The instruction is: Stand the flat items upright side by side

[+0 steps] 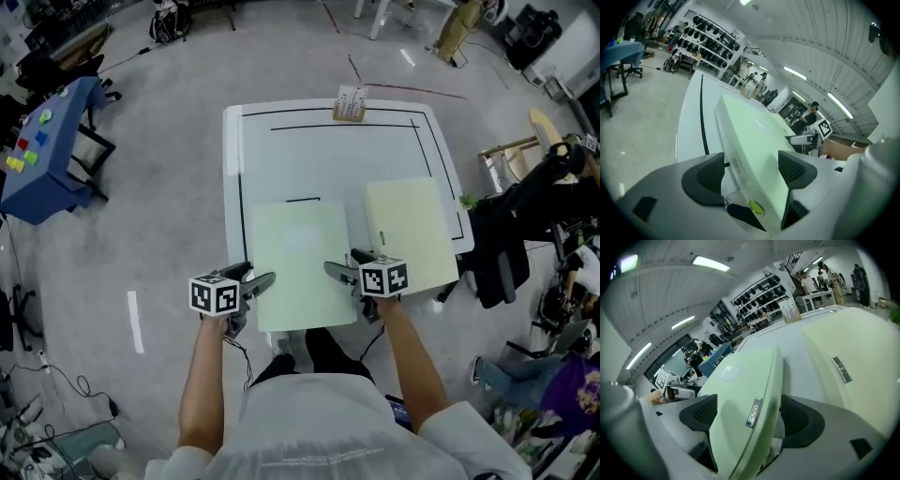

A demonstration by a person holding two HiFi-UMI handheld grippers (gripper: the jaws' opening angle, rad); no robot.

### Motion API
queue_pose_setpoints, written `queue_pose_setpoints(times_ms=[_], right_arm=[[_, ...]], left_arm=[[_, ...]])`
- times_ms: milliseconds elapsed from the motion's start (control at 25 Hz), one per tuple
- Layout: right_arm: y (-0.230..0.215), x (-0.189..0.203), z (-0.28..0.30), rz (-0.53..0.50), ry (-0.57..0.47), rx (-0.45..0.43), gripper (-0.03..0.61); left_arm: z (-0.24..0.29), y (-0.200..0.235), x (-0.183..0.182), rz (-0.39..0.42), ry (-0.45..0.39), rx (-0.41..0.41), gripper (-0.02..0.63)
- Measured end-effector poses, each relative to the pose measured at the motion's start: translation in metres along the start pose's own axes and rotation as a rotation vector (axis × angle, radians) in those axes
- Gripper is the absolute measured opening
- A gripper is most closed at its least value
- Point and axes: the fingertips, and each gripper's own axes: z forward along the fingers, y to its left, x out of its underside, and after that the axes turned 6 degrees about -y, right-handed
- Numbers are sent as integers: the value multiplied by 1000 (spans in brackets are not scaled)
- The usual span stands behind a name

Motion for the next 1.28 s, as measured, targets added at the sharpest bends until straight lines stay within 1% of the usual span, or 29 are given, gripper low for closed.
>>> queue_pose_setpoints(times_ms=[40,240,440,680,920,1080,1200,1280], right_arm=[[-4,0,4,10,12,-4,416],[-15,10,21,126,57,-38,419],[-17,10,23,142,84,-45,423],[-18,7,26,149,96,-50,423],[-20,-2,32,146,72,-70,423],[-20,-11,34,124,58,-98,423],[-22,-31,34,114,-26,-112,423],[-20,-45,32,148,-91,-144,423]], left_arm=[[3,1,1,-9,5,0,359],[16,1,5,-75,2,5,364],[26,-1,7,-163,-32,-2,379],[28,1,2,-202,-85,-28,383],[31,4,-5,-232,-99,-47,388],[34,4,-8,-256,-79,-47,388],[34,2,-17,-242,-101,-40,388],[31,1,-23,-218,-129,-30,388]])
